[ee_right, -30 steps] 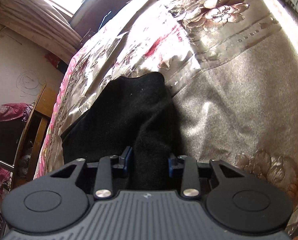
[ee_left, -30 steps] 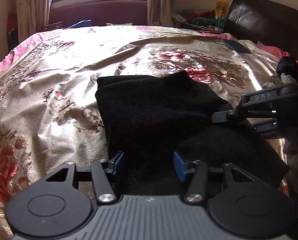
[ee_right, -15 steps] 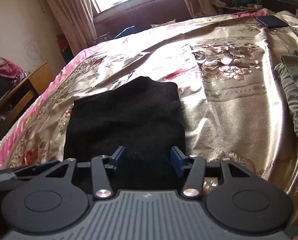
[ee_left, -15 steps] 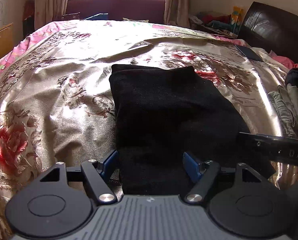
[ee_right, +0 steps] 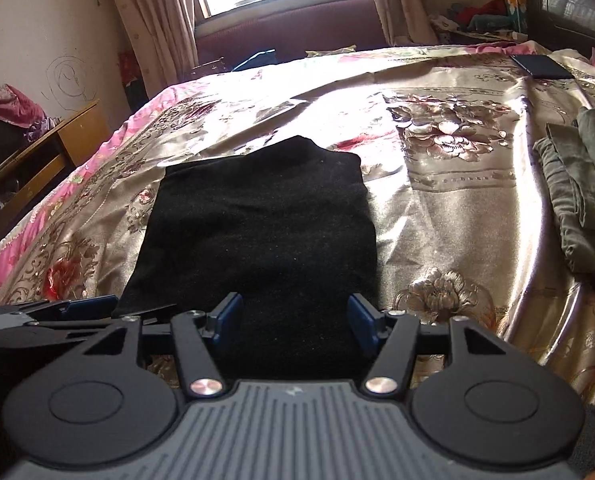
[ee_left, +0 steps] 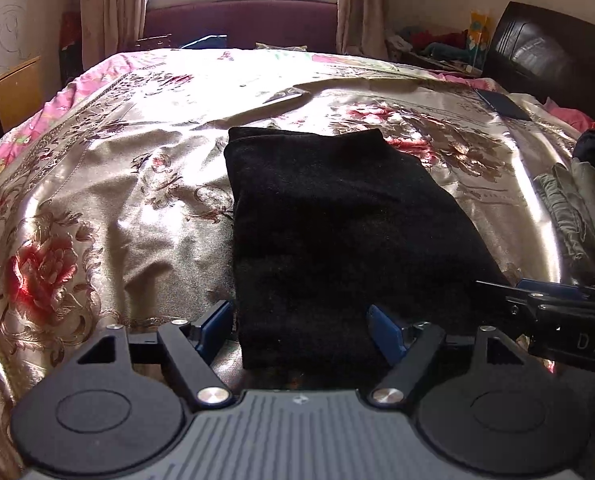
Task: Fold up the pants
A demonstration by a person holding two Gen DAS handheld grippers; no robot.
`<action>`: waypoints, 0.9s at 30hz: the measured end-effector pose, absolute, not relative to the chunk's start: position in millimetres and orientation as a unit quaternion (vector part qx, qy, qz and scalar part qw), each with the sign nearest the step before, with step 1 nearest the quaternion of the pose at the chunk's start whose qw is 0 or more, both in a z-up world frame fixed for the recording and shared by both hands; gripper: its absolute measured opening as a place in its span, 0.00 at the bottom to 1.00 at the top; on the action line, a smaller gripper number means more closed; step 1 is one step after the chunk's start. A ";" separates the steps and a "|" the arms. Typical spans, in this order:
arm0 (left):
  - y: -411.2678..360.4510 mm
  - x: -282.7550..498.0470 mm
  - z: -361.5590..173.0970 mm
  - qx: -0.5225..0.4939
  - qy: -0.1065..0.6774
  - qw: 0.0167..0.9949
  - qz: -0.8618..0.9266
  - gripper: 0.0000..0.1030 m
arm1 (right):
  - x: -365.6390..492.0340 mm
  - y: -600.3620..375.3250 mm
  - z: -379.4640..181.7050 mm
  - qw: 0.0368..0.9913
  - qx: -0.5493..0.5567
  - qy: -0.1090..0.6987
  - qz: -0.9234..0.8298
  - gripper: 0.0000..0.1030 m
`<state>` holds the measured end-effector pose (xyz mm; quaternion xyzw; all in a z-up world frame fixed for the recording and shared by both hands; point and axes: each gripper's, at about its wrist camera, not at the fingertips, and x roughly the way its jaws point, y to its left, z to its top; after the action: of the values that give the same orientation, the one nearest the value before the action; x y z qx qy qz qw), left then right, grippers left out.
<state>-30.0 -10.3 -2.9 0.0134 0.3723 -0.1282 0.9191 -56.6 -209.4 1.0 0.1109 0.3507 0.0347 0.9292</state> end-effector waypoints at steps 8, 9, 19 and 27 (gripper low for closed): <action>-1.6 -33.6 -3.9 -0.013 0.368 0.925 -0.095 1.00 | -62.7 -208.1 0.0 0.927 0.123 0.352 0.041 0.59; -1.7 -34.3 -4.0 -0.013 0.366 0.926 -0.092 1.00 | -63.6 -206.9 0.4 0.928 0.120 0.350 0.042 0.59; -10.6 -38.8 -3.7 0.021 0.359 0.930 -0.081 1.00 | -60.9 -205.6 -3.3 0.926 0.116 0.356 0.041 0.59; -9.8 -40.2 -4.2 0.020 0.358 0.930 -0.082 1.00 | -59.9 -207.9 -4.6 0.925 0.125 0.358 0.042 0.59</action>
<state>-40.2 -9.8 -4.2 0.0199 0.3583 -0.0825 0.9298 -59.9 -207.9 -4.6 0.1251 0.3576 0.0423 0.9245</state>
